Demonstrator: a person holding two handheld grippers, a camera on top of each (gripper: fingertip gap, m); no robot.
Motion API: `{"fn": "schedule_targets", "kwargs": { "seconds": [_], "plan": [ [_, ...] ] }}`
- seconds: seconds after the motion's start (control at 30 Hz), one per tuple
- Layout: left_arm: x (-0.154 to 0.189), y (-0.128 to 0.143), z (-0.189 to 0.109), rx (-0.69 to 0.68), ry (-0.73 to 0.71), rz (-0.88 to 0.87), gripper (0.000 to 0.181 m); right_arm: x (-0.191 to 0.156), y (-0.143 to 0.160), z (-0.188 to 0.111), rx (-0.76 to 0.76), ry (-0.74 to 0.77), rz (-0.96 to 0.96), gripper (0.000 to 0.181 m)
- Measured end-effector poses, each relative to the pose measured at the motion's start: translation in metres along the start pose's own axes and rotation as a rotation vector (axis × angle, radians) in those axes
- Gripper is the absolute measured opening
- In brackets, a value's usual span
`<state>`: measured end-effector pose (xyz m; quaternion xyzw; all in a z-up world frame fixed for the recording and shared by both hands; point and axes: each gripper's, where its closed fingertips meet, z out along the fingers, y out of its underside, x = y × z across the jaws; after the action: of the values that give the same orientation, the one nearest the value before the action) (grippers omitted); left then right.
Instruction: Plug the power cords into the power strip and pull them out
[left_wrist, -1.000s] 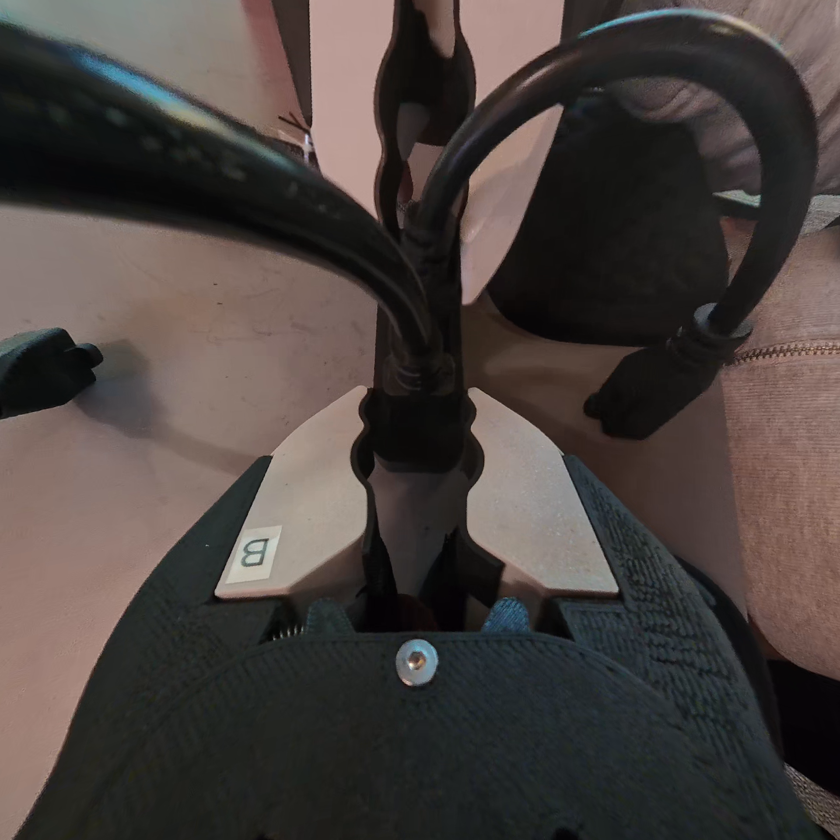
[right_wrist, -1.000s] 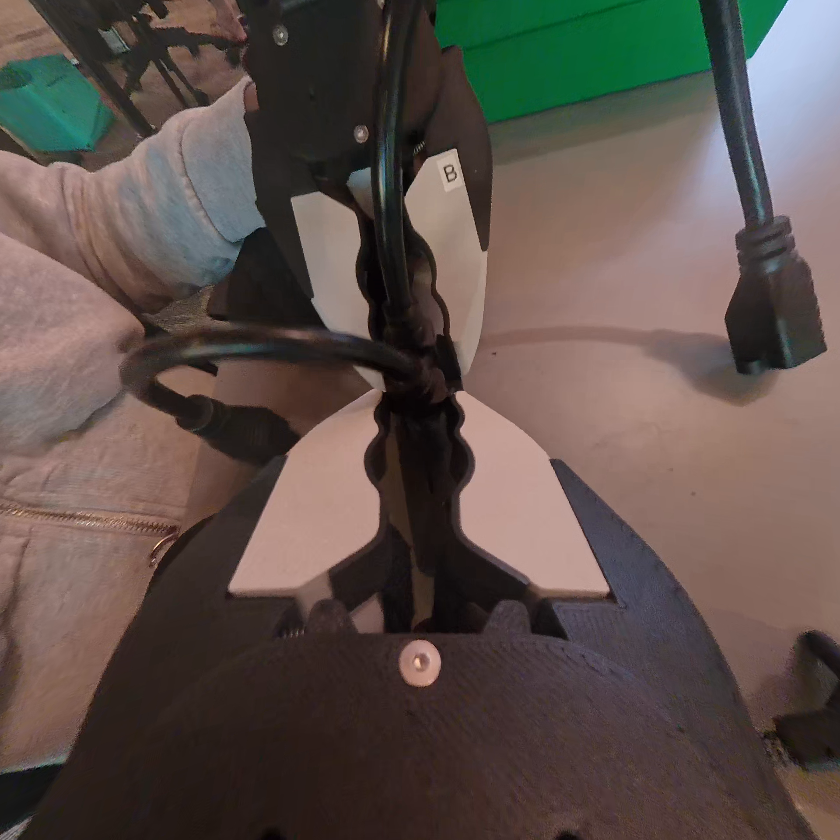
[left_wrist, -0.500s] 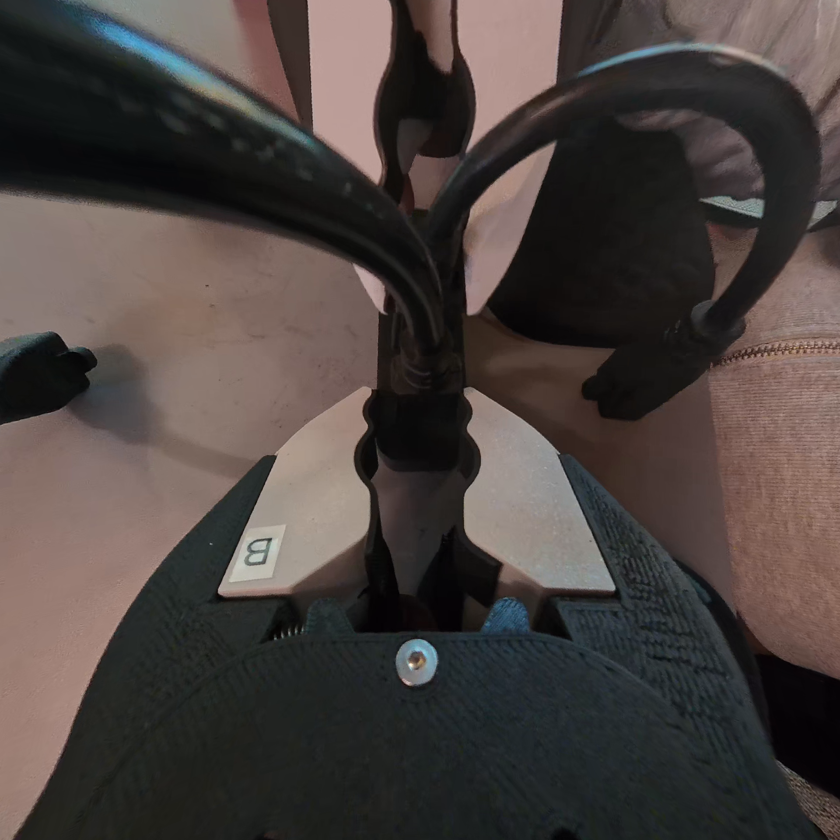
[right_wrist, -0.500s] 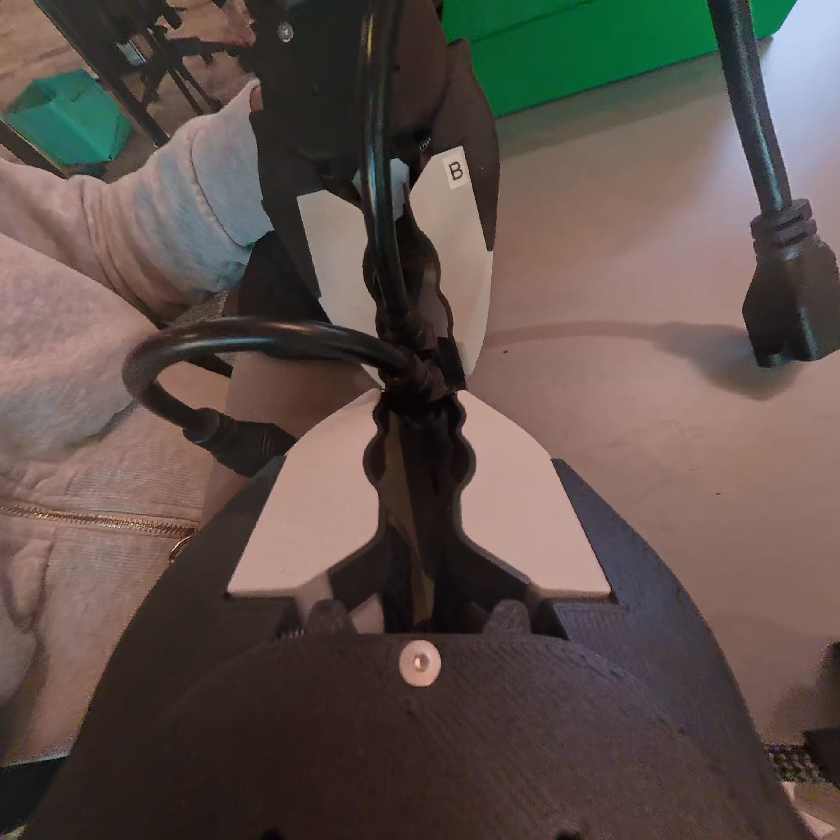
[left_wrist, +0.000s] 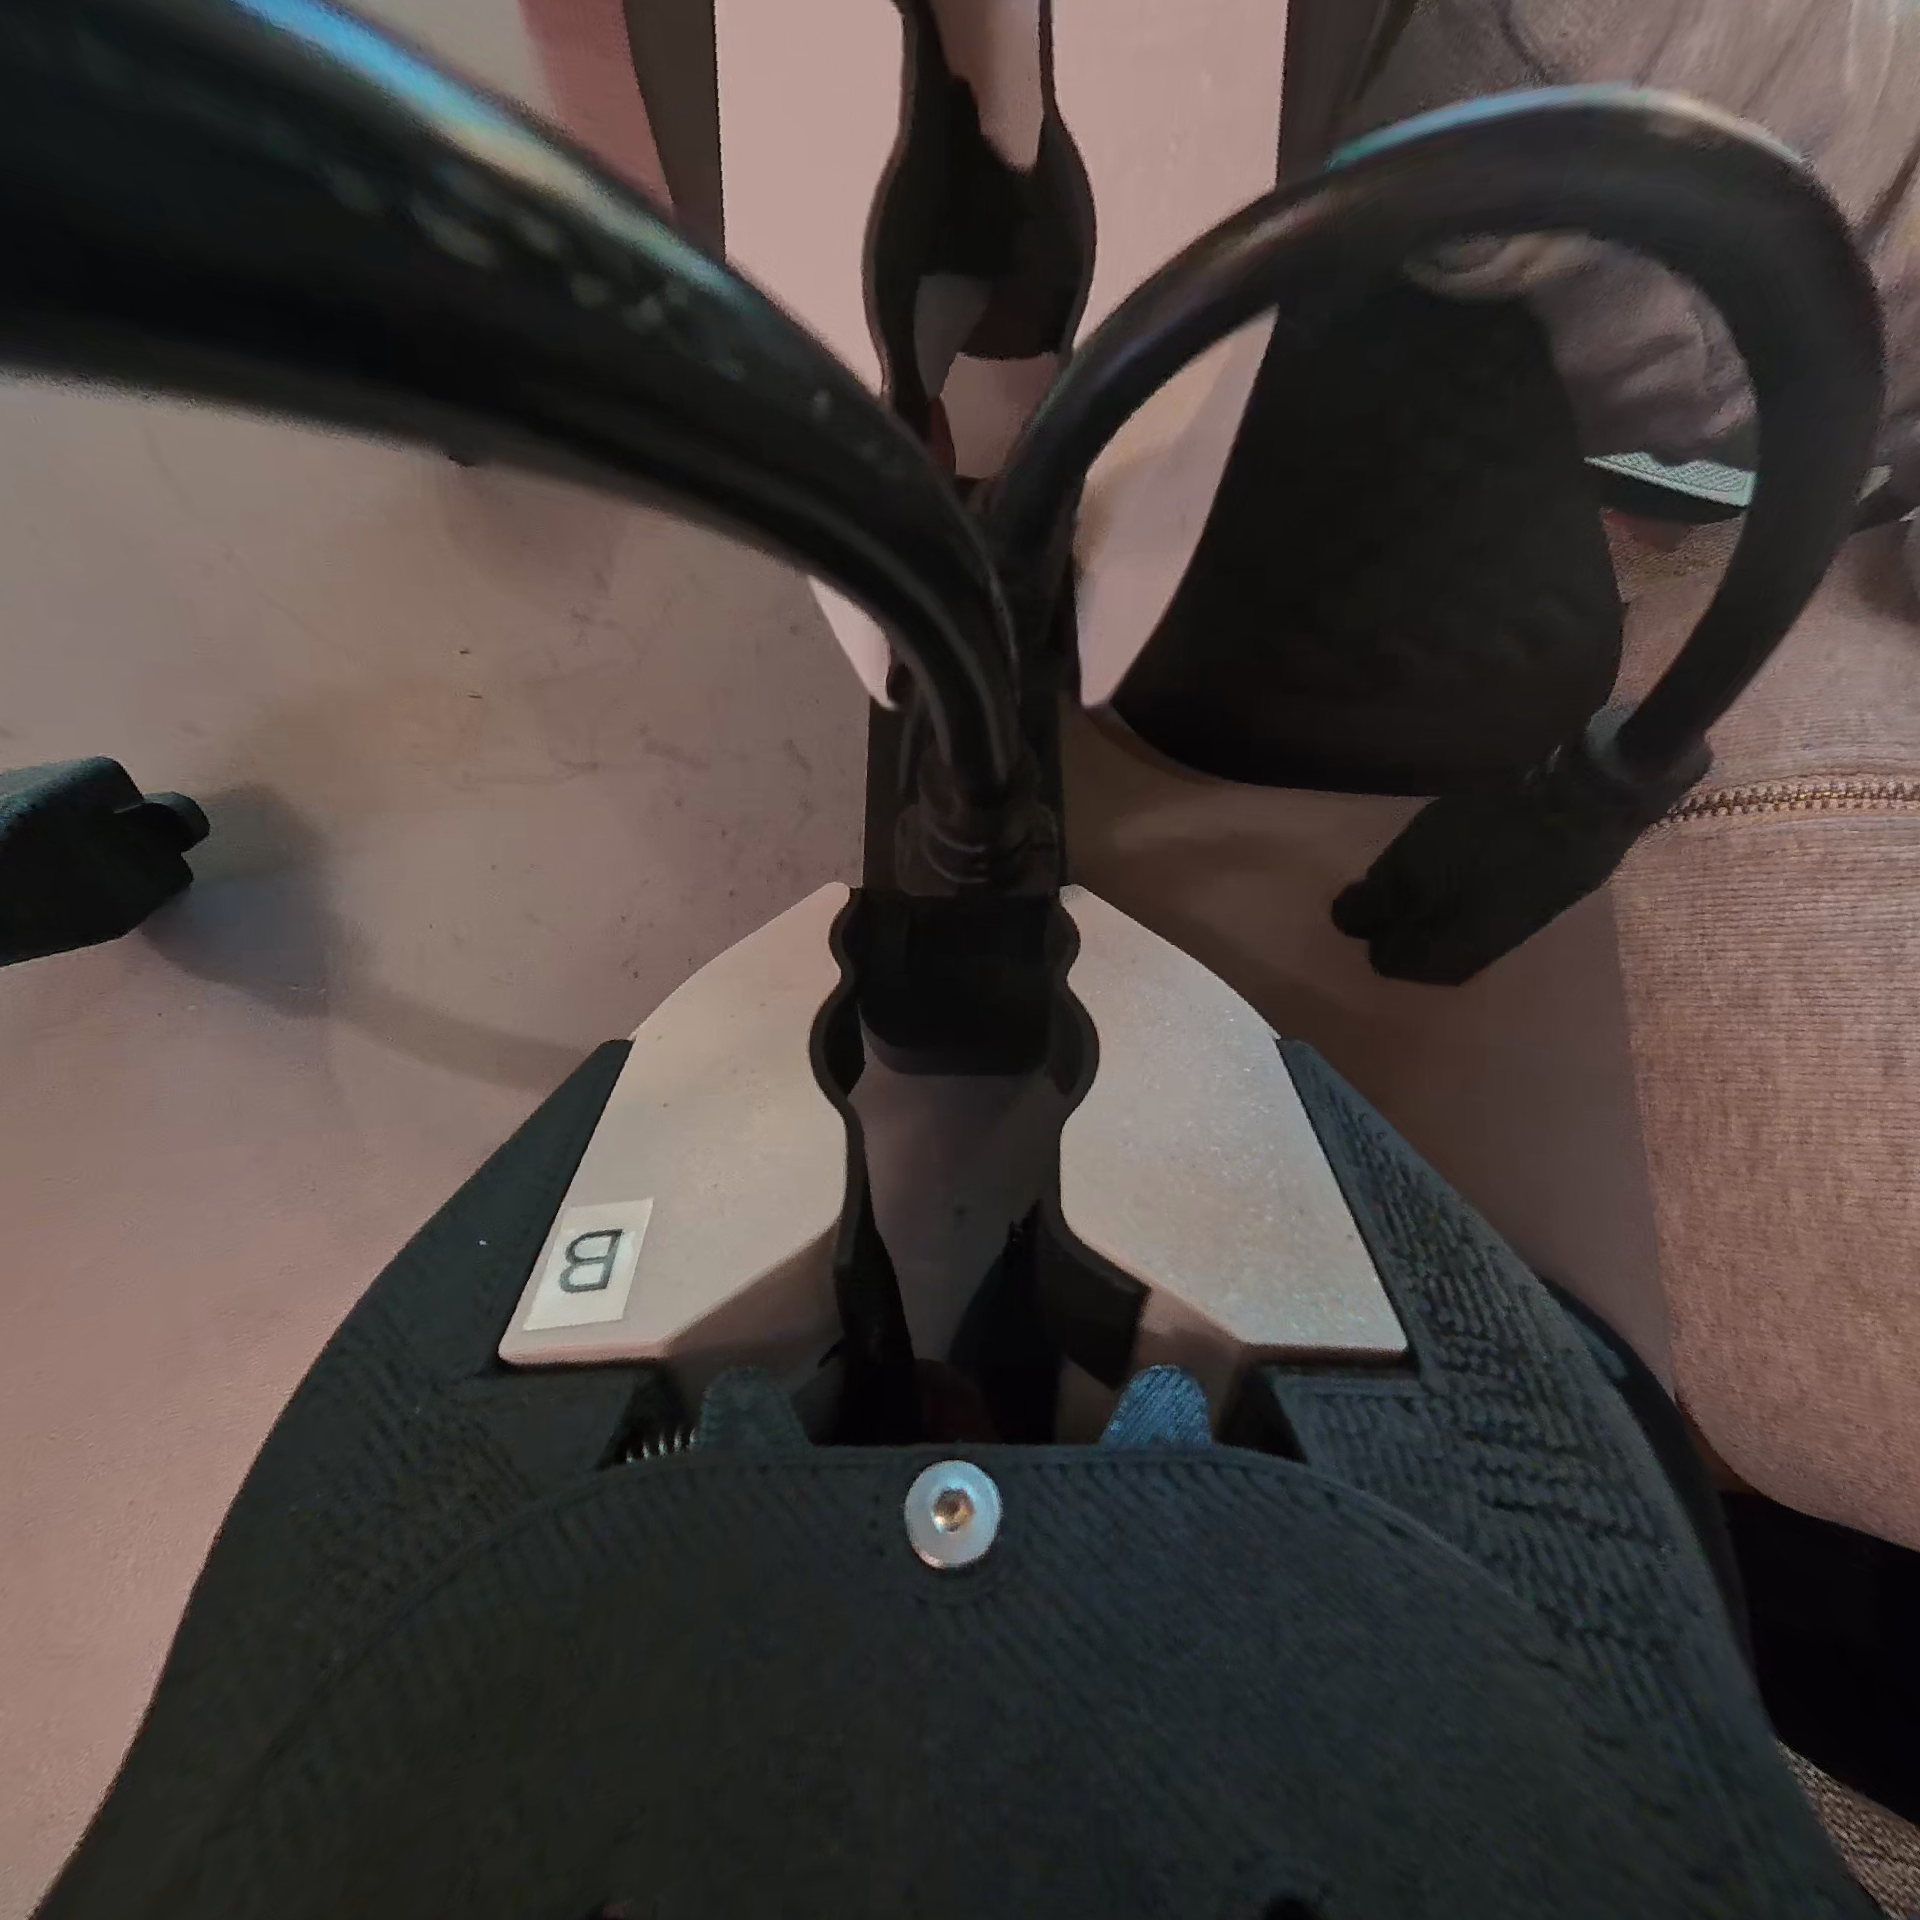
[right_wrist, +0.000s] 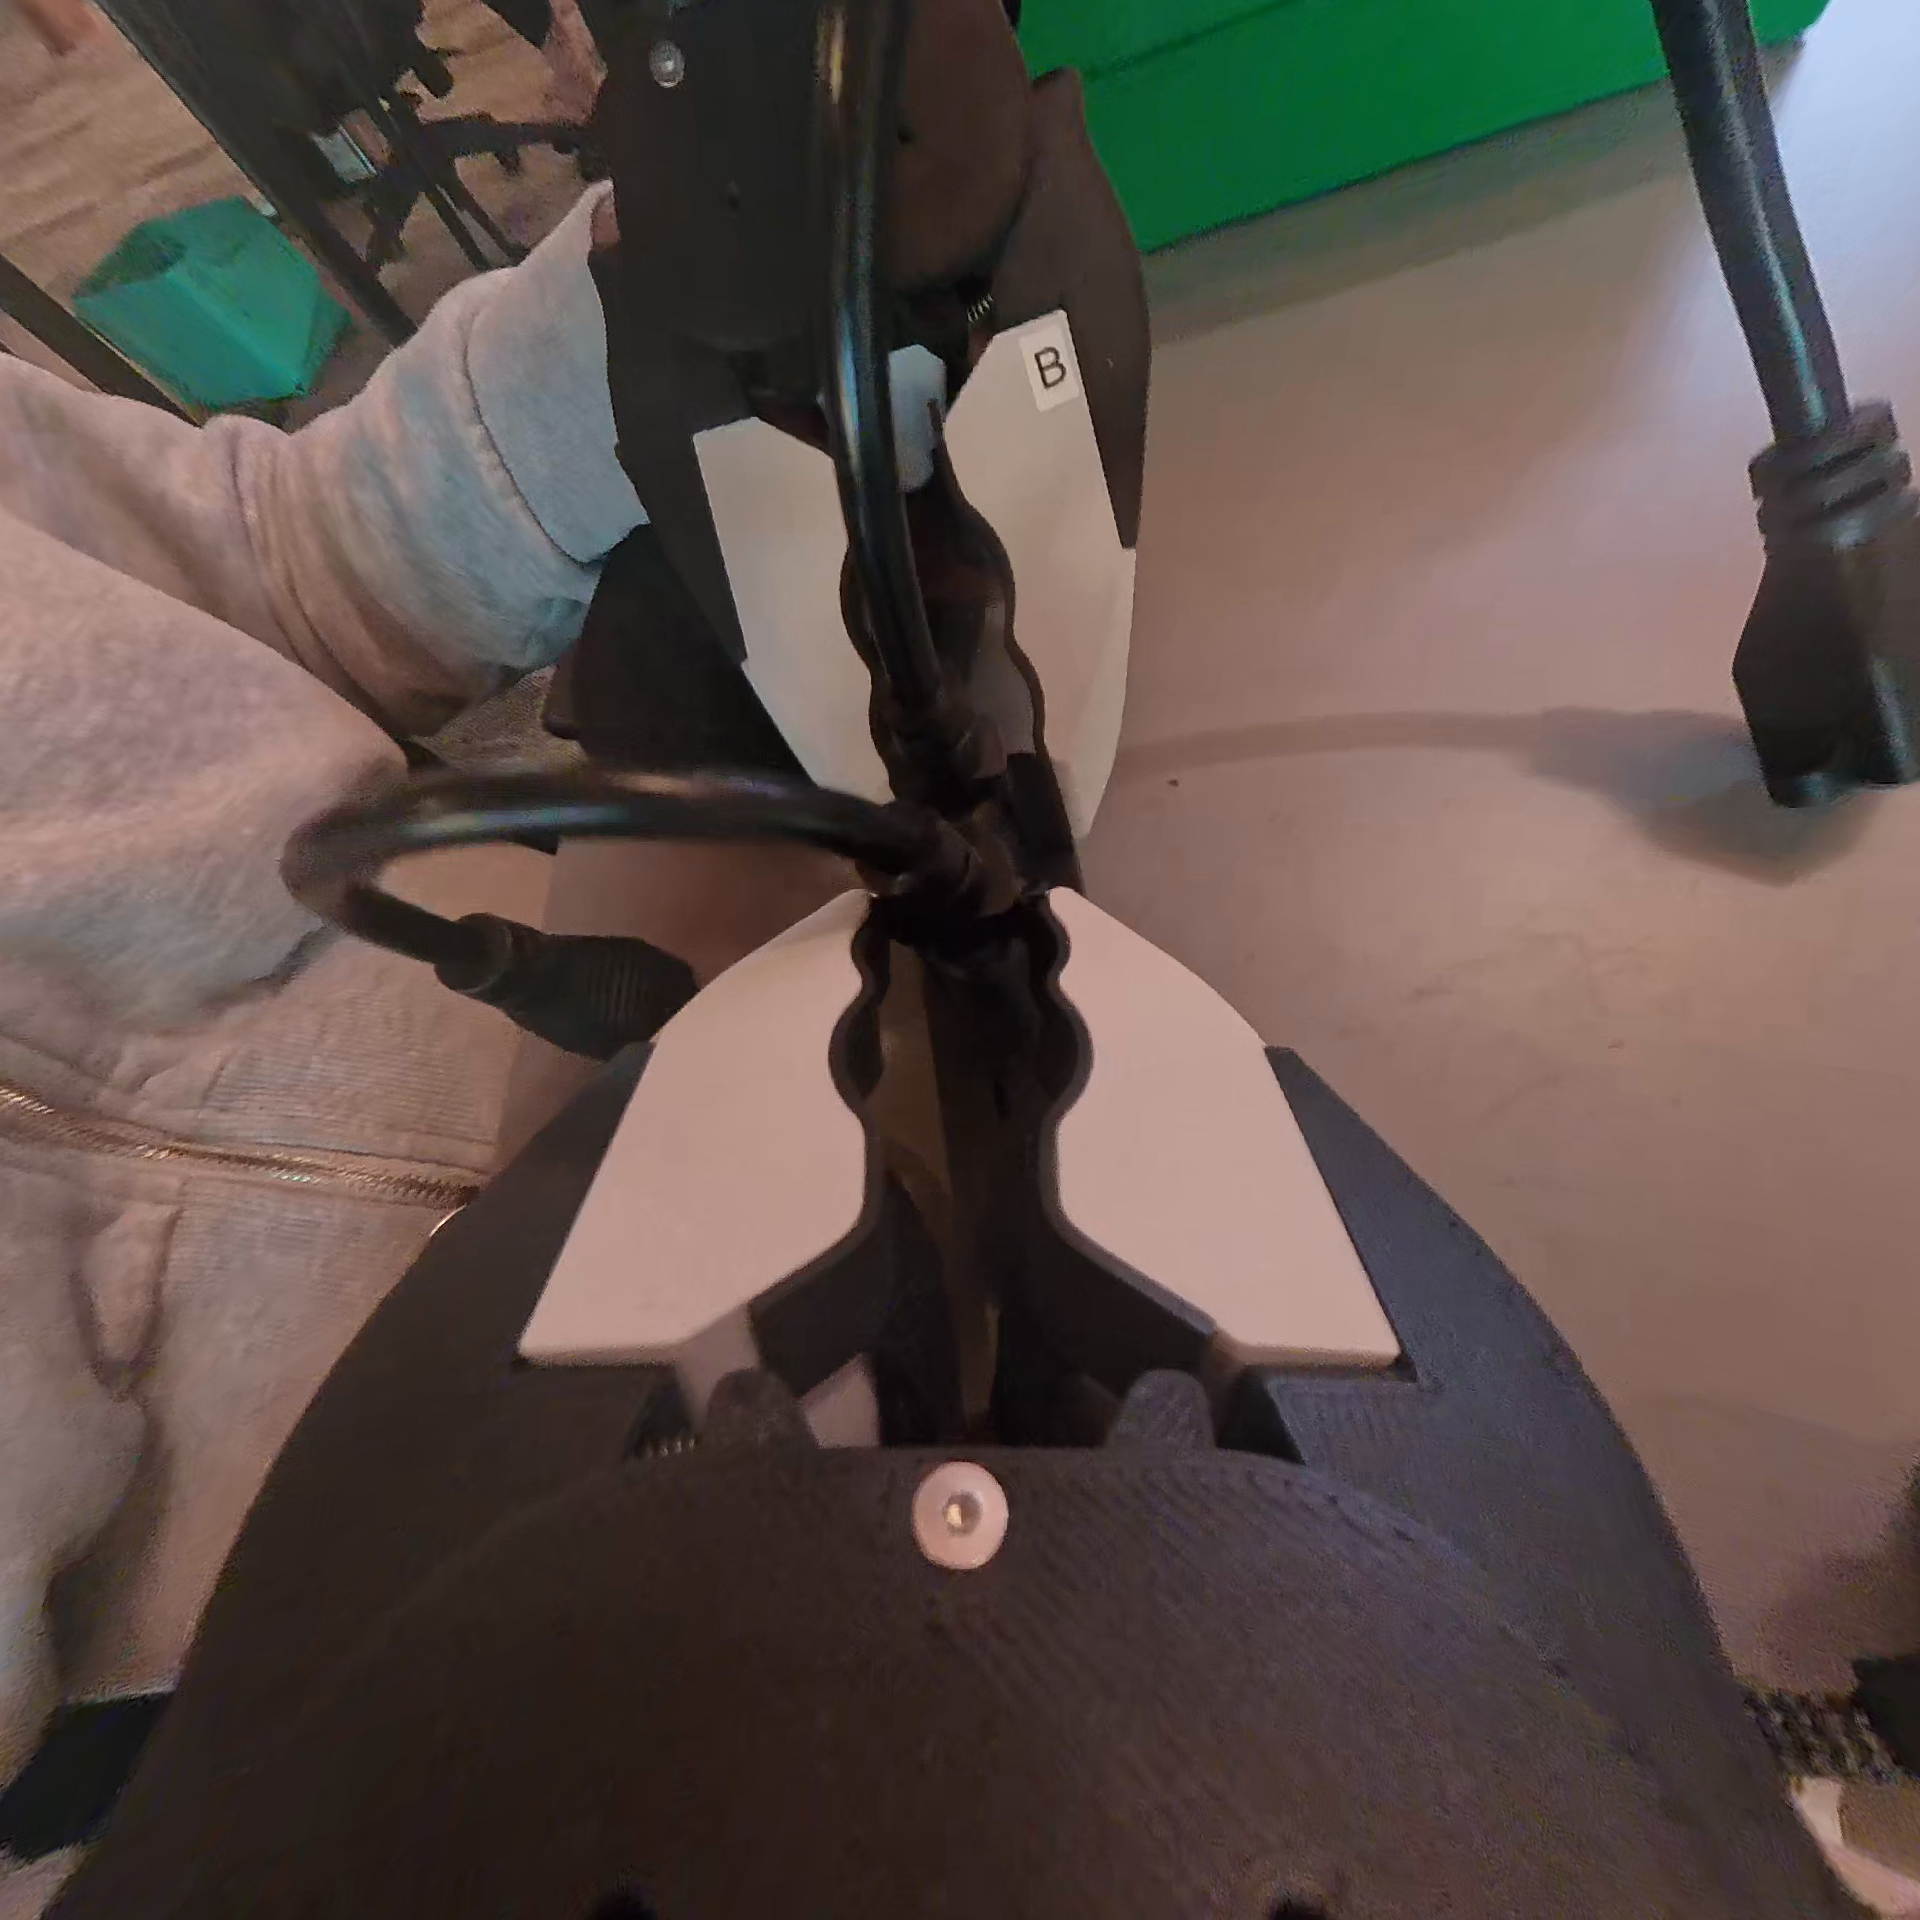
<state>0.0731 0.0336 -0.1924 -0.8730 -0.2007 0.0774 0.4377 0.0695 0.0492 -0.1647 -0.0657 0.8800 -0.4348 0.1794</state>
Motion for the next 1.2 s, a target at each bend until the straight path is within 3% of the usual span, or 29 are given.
{"fn": "schedule_targets", "kwargs": {
  "seconds": [1.2],
  "plan": [
    [0.0013,-0.0005,0.0013,-0.004,0.008,0.003,0.032,-0.0028,0.0011,0.0031,-0.037,0.024,-0.004,0.028]
  ]
}}
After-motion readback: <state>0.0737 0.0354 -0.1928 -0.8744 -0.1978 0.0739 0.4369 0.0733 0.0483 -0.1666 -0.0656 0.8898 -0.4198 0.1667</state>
